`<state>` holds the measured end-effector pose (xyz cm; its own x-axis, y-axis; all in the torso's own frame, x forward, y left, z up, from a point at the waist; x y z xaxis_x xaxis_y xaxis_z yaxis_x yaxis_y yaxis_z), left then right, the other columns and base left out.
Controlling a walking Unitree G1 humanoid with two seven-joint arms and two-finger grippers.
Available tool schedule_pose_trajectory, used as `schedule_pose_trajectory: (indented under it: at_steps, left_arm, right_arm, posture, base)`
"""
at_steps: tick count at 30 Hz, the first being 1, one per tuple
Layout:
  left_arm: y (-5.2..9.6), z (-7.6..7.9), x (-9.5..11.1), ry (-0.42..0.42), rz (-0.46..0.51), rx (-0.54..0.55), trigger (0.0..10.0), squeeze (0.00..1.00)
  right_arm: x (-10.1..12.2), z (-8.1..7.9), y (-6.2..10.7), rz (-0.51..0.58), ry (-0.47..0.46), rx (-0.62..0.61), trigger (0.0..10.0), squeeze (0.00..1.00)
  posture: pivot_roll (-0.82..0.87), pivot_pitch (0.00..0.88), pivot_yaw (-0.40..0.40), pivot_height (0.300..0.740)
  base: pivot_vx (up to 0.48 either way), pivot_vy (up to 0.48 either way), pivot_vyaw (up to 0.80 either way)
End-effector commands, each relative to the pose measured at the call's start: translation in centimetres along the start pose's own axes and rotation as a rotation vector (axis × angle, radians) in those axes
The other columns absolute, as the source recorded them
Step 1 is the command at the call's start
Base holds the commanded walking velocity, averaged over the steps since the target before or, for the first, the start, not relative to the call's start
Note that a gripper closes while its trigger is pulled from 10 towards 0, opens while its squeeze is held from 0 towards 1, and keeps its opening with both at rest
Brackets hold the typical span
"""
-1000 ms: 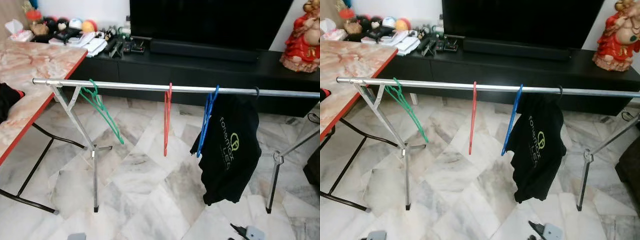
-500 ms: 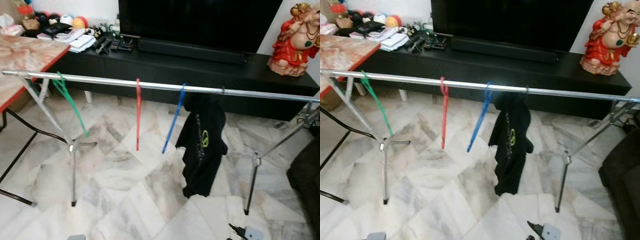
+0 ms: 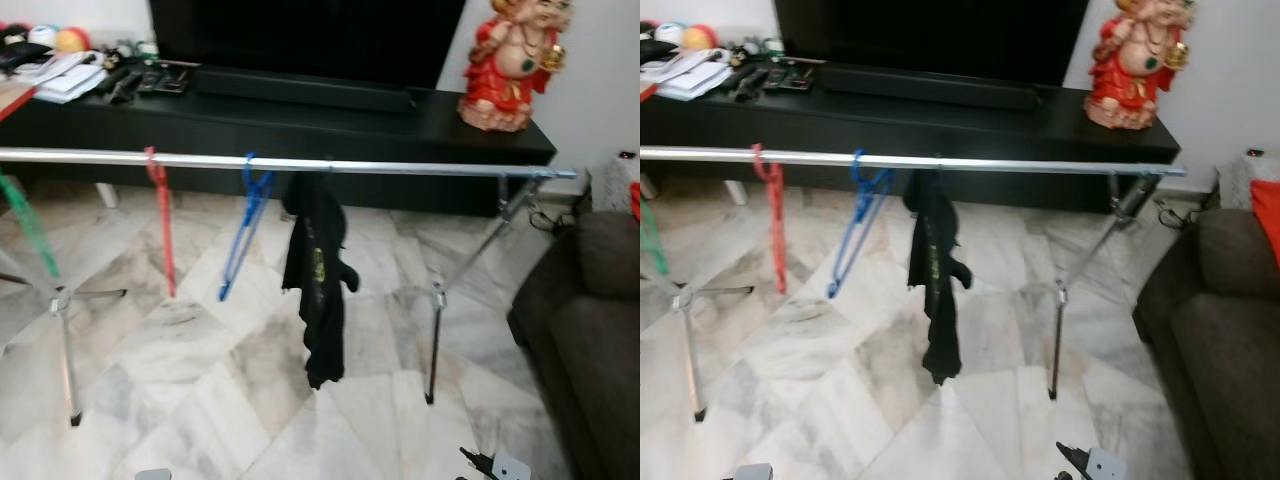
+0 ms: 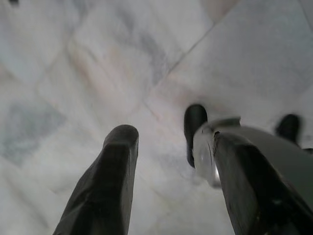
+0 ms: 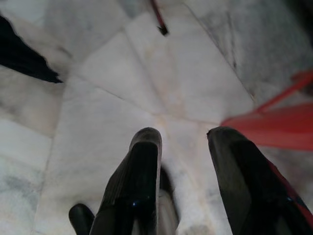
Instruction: Hang hanger
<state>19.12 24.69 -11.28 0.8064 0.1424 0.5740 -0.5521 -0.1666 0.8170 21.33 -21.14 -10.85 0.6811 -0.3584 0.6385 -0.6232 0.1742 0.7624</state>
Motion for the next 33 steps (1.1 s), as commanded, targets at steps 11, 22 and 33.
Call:
schedule_pose_trajectory:
  at_steps: [11,22,33]
  left_arm:
    - [0.1,0.8,-1.4,-0.022,-0.041,-0.018,10.0,0.0]
    - [0.1,1.1,-1.3,-0.027,-0.041,-0.018,10.0,0.0]
    - [0.1,0.3,-1.4,0.016,-0.053,0.012,10.0,0.0]
  right_arm:
    - [-0.9,0.8,0.2,-0.026,0.007,-0.024,10.0,0.0]
    - [-1.0,0.7,0.2,-0.028,0.01,-0.021,10.0,0.0]
    - [-1.1,-0.1,0.2,-0.04,0.036,0.023,10.0,0.0]
  posture:
    - [0.0,0.151,-0.039,0.74]
    - [-0.01,0.148,-0.038,0.74]
    - [0.0,0.141,-0.04,0.74]
  base:
    - [0.0,-0.213,-0.77]
    - [0.0,0.0,-0.77]
    - [0.0,0.131,-0.77]
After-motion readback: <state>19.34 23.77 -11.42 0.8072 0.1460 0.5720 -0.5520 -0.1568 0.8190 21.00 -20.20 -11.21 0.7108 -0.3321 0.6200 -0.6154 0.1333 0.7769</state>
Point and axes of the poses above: a point about 5 cm out from each wrist's last joint towards the gripper, its own y axis pointing back from the gripper into the wrist, its own x axis along the axis of the wrist's last joint, z = x × y, the point moved 4 cm from there along -y, pointing out of the wrist towards the gripper, and after that the axes turned 2 degrees about y, right-handed, at the moved point
